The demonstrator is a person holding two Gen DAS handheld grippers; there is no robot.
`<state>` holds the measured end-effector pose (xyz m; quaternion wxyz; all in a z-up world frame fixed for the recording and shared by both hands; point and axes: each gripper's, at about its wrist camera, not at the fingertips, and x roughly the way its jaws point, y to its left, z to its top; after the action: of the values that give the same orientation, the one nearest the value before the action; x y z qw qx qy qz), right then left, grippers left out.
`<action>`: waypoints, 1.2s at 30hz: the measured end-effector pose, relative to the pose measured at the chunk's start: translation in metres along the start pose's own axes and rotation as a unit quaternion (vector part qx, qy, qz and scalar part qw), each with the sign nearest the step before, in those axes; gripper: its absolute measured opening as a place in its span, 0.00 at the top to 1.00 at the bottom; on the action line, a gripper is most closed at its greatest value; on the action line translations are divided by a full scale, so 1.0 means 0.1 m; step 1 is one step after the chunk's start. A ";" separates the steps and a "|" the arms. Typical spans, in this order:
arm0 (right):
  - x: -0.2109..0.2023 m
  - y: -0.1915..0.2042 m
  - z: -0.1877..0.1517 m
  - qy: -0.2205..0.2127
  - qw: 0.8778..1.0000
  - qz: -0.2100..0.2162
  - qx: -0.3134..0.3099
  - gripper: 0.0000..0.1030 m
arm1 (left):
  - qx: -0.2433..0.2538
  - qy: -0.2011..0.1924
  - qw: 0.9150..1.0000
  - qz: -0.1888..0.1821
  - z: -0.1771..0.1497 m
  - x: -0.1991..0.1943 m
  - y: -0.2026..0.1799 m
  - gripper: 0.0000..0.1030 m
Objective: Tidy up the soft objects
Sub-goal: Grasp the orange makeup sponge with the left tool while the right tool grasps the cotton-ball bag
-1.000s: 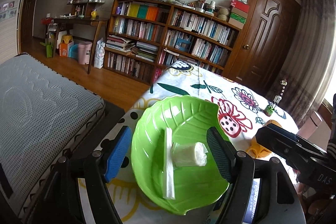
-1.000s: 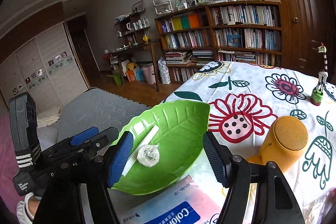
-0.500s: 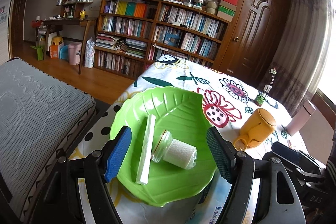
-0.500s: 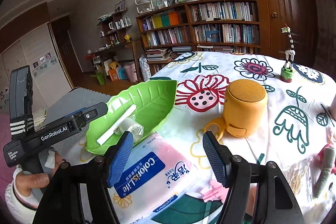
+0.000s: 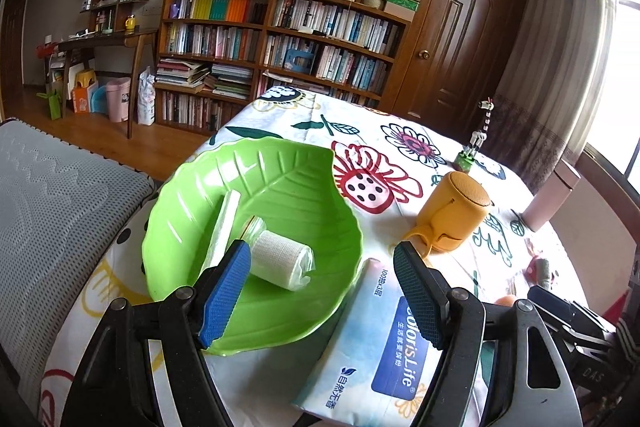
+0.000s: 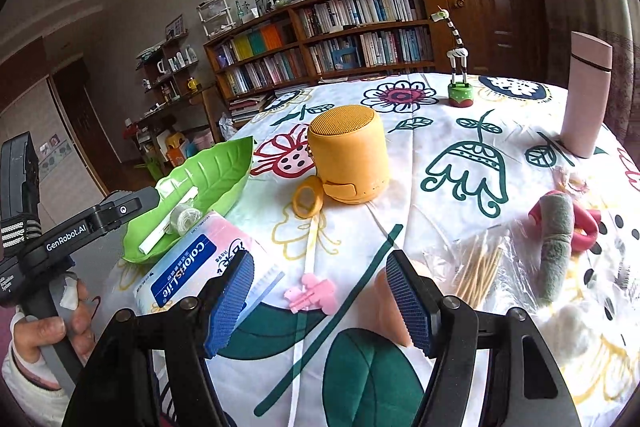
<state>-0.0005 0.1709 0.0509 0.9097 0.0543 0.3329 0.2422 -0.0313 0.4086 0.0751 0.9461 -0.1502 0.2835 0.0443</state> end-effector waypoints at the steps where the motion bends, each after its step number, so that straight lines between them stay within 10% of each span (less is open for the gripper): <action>1: -0.02 -0.04 -0.02 0.001 1.000 -0.002 0.004 0.30 | 0.004 0.002 1.000 -0.002 -0.01 0.00 -0.04 0.27; 36: -0.68 -1.22 -0.37 -0.038 0.988 -0.110 0.103 0.30 | 0.152 0.097 0.978 -0.107 -0.44 0.40 -1.66 0.27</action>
<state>-0.0194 0.0297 0.0301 0.9324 0.1199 0.3251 0.1027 0.0074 0.2375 0.0613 0.9251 -0.0377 0.3598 -0.1153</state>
